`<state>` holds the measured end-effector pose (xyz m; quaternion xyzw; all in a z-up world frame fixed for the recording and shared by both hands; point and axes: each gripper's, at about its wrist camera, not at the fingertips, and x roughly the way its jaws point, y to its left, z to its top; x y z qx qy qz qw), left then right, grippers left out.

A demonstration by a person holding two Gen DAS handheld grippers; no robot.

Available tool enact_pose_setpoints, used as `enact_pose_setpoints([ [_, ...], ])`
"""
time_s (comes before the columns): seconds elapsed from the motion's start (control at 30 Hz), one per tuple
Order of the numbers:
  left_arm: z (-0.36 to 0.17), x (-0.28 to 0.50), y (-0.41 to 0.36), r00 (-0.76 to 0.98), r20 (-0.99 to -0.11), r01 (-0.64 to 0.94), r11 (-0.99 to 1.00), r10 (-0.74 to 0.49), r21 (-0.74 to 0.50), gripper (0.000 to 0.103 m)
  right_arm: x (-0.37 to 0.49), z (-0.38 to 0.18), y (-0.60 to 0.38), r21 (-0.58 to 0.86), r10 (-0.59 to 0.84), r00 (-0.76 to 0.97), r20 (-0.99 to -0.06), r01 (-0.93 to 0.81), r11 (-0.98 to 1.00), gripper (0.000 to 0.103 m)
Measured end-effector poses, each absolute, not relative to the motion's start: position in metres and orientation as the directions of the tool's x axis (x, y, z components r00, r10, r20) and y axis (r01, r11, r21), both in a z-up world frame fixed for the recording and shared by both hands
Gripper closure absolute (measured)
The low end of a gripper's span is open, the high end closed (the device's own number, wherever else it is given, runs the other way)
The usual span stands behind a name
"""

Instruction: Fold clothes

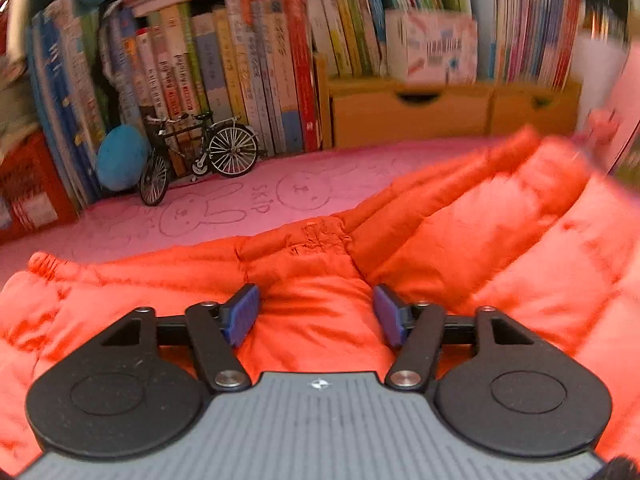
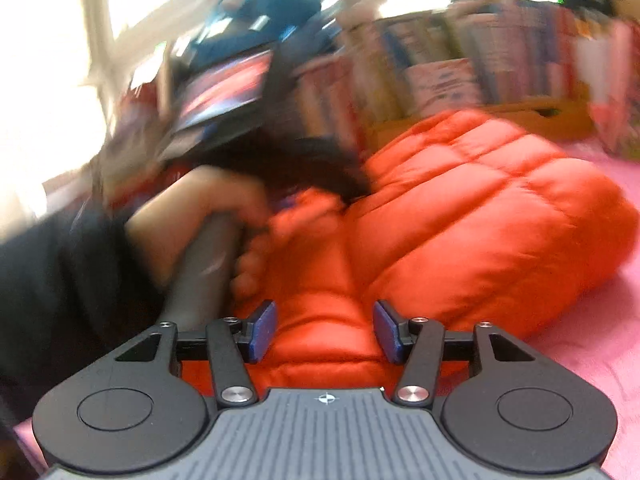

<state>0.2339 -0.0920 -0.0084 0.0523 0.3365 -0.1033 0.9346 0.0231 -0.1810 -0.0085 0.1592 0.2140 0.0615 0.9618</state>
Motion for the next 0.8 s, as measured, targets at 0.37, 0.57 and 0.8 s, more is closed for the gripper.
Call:
enact_pose_setpoints([
  [0.37, 0.015, 0.178, -0.072, 0.766, -0.6, 0.287, 0.958, -0.231, -0.002, 0.045, 0.022, 0.016, -0.162, 0.133, 0.123, 0.93, -0.348, -0.081, 0.988, 0.056],
  [0.57, 0.0, 0.212, -0.087, 0.761, -0.625, 0.272, 0.96, -0.174, 0.063, 0.045, 0.045, -0.011, -0.146, 0.171, 0.136, 0.862, -0.488, -0.059, 0.984, 0.063],
  [0.8, -0.006, 0.292, -0.091, 0.694, -0.701, 0.187, 0.981, -0.166, -0.048, 0.045, 0.047, -0.018, -0.148, 0.2, 0.151, 0.847, -0.509, -0.055, 0.978, 0.064],
])
